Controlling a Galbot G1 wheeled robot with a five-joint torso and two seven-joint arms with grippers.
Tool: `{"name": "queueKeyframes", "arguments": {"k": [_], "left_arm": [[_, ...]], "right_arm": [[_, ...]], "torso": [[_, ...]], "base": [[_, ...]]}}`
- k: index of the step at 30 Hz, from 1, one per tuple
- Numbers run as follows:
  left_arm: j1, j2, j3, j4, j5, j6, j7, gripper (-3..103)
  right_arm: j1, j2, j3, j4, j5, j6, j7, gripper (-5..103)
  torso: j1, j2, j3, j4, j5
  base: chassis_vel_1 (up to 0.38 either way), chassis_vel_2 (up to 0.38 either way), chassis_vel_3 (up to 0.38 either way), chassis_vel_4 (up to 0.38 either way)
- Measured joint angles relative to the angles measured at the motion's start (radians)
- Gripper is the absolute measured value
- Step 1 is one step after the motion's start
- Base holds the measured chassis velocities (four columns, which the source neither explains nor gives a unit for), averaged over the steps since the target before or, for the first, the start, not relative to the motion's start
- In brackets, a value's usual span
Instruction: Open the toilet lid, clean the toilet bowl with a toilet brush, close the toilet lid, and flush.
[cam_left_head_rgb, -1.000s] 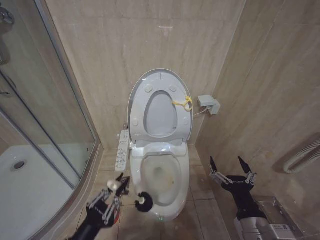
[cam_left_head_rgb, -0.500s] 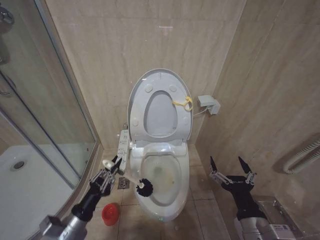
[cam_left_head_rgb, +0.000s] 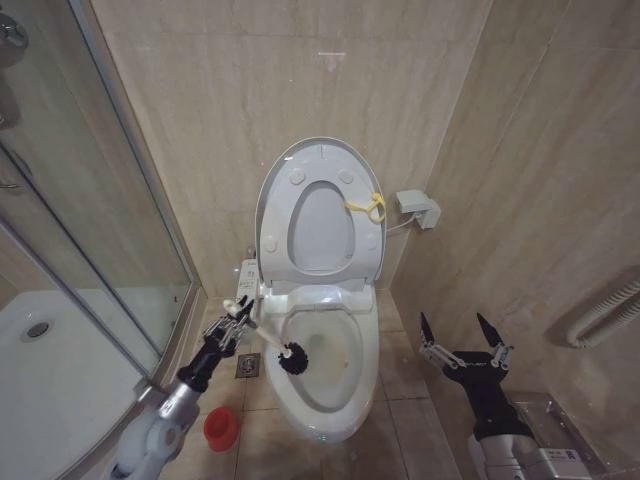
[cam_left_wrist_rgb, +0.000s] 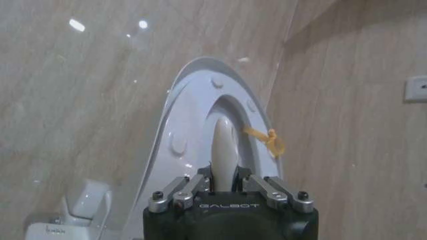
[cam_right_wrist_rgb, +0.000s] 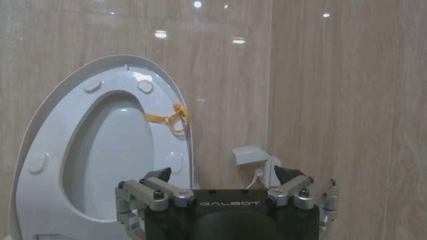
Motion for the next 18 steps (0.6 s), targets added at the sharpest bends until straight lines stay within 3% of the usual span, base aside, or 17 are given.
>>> {"name": "queueKeyframes", "arguments": {"k": [10, 18], "left_arm": [[-0.216, -0.030, 0.176, 0.238, 0.042, -0.050, -0.034, 22], [-0.396, -0.093, 0.365, 0.498, 0.152, -0.127, -0.095, 22]], "right_arm": [[0.000, 0.000, 0.000, 0.000, 0.000, 0.000, 0.000, 100], [0.000, 0.000, 0.000, 0.000, 0.000, 0.000, 0.000, 100]], "torso": [[0.000, 0.000, 0.000, 0.0000, 0.0002], [0.000, 0.000, 0.000, -0.0001, 0.0002]], "base": [[0.000, 0.000, 0.000, 0.000], [0.000, 0.000, 0.000, 0.000]]}}
